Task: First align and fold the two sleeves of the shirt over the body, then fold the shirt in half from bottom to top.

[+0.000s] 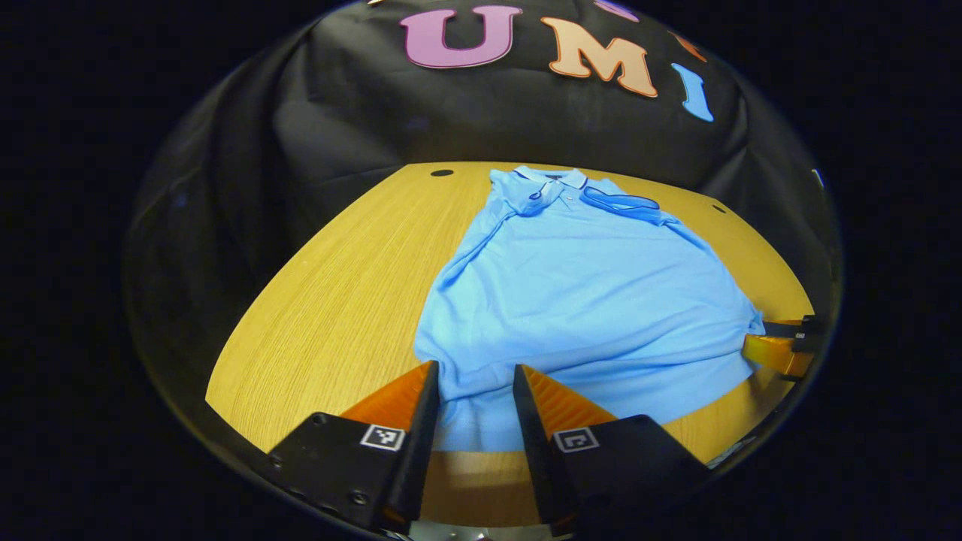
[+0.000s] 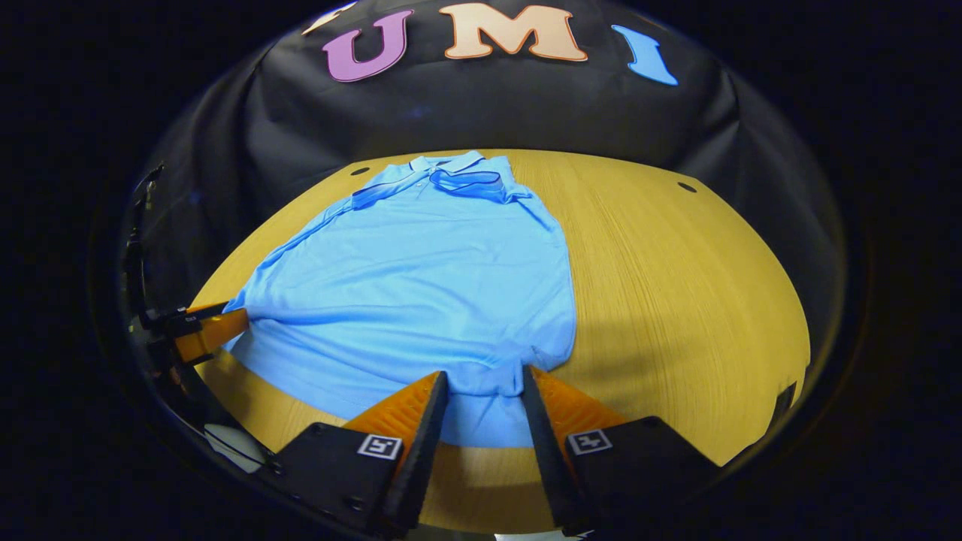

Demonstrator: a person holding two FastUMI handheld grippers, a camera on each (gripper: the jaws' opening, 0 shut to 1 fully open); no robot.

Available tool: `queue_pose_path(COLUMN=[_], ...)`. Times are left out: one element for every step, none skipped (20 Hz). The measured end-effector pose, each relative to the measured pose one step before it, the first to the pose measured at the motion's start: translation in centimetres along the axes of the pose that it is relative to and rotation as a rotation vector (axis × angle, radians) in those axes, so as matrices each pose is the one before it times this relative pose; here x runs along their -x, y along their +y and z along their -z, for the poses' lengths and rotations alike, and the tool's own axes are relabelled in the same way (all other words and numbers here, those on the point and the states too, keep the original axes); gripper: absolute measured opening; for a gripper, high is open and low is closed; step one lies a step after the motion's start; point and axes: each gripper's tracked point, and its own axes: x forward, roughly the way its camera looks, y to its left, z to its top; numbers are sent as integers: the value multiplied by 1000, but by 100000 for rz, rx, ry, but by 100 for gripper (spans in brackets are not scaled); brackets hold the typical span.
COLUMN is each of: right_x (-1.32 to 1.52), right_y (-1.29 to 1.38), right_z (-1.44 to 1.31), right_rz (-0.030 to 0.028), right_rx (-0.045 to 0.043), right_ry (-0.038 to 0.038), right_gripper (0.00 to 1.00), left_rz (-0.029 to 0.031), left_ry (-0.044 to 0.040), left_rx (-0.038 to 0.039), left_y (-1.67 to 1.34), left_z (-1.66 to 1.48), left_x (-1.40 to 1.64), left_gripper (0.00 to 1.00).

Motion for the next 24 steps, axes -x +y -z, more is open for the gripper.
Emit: queue_pose_path(right_x=[40, 157, -144, 113, 87, 38, 102, 45, 88, -11, -91, -31, -144, 226, 41, 23, -78, 87, 73, -31, 0, -226, -329, -472], right_y=[194, 81, 293, 286, 546, -23, -30, -6, 35, 137, 74, 8, 1, -218, -118, -71, 40, 28, 145, 170, 262, 235, 342, 252], right_z=[-157, -262, 247, 21, 668, -112, -169, 84, -9, 24, -146, 158, -61, -11, -228, -322, -245, -461, -670, -876, -942, -1108, -1280, -1518], right_rz=[-189, -534, -1244, -2070, -3431, -755, -86, -333, -312, -507, -602, -504, -304, 365, 1184, 1272, 557, 608, 505, 615, 240, 553, 582, 714], right_rx=[-3818, -2213, -2059, -2607, -3278, -4186, -3560, -534, 807, 1140, 1091, 426, -656, -1154, -1074, -229, 193, 129, 231, 256, 109, 108, 136, 177], right_ry=[-1876, -1736, -570, 338, 2302, 546, -128, -107, -476, -315, -82, 536, 568, 811, 44, -46, 320, -597, -729, -1218, -1118, -1357, -1560, -1620], right_gripper=[42, 23, 17, 16, 12, 11, 12, 11, 11, 9, 8, 7, 6, 5, 5, 5, 4, 4, 4, 4, 4, 4, 4, 4], left_rz=[1136, 1138, 1720, 1315, 1195, 1386, 1366, 1067, 404, -205, -233, -526, -521, 60, 340, 639, 1568, 2608, 1500, 1482, 956, 1003, 858, 1238], left_ry=[-1600, -990, -1102, 167, -368, -497, -790, -153, 25, -84, -105, -221, -45, -77, -8, 271, -1248, -714, -936, -722, -657, -691, -561, -227], left_rx=[49, -1613, -2131, -403, 1528, 2423, 2357, 2380, 2235, 1335, -127, -340, 184, 788, 1452, 1568, 1142, 774, -11, -499, -555, -194, 348, 614], left_y=[-302, -257, -101, -111, -32, 7, 47, 18, 72, 2, -5, 16, 27, -88, -97, -264, -344, -615, -242, -298, -21, -43, -7, -55], left_z=[-164, -87, -64, -6, -90, -92, -76, -41, 54, -71, 11, -98, -21, -176, -147, -339, -691, -886, -876, -1060, -1006, -1134, -1005, -1114], left_x=[-103, -226, 41, -177, -95, 10, 211, 45, -134, -47, -134, 47, 50, -97, 42, 32, 79, -13, -93, -180, -235, -386, -342, -706], left_gripper=[40, 27, 13, 10, 6, 4, 1, 0, 0, 0, 0, 0, 0, 0, 0, 0, 0, 0, 0, 0, 0, 0, 0, 0])
